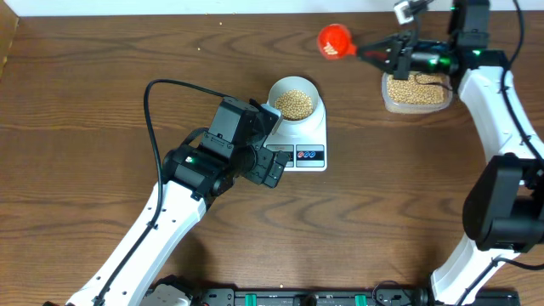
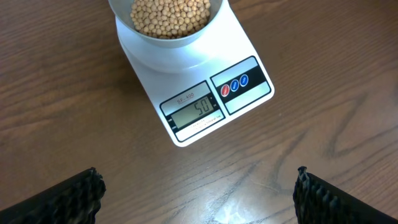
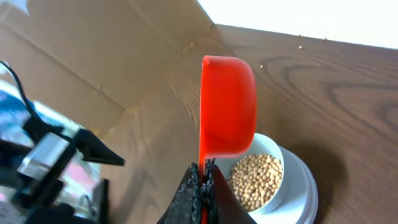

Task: Scoop item into bowl and weigh 50g on scale
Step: 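Carry the empty scoop right back to the soybean tub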

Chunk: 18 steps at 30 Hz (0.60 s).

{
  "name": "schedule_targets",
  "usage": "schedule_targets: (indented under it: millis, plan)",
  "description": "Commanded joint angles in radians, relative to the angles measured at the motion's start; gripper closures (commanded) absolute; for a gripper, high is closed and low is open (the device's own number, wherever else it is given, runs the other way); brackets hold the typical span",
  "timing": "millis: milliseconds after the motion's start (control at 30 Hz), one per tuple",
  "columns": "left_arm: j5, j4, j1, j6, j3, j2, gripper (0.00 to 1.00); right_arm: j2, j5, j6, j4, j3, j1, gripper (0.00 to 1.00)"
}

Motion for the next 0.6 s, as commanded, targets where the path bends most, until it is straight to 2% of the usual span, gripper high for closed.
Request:
schedule_targets:
  millis: [0,333,433,567]
  plan:
    - [-0.013,-0.002,0.003,0.006,-0.008,-0.002,0.01,-0.029,-0.053,0.125,0.002,0.009,-0.049,0.99]
    - [-0.013,-0.002,0.003,0.006,-0.008,-0.002,0.01,-0.029,-0.032,0.171,-0.014,0.008,-0.142,0.98]
    - [-0.013,-0.002,0.003,0.006,-0.008,-0.002,0.01,-0.029,0.063,0.166,-0.060,0.008,-0.161,0.98]
    - [-0.013,-0.001,0.003,0.006,-0.008,-0.002,0.01,-0.029,0.233,0.072,-0.174,0.009,-0.178,0.99]
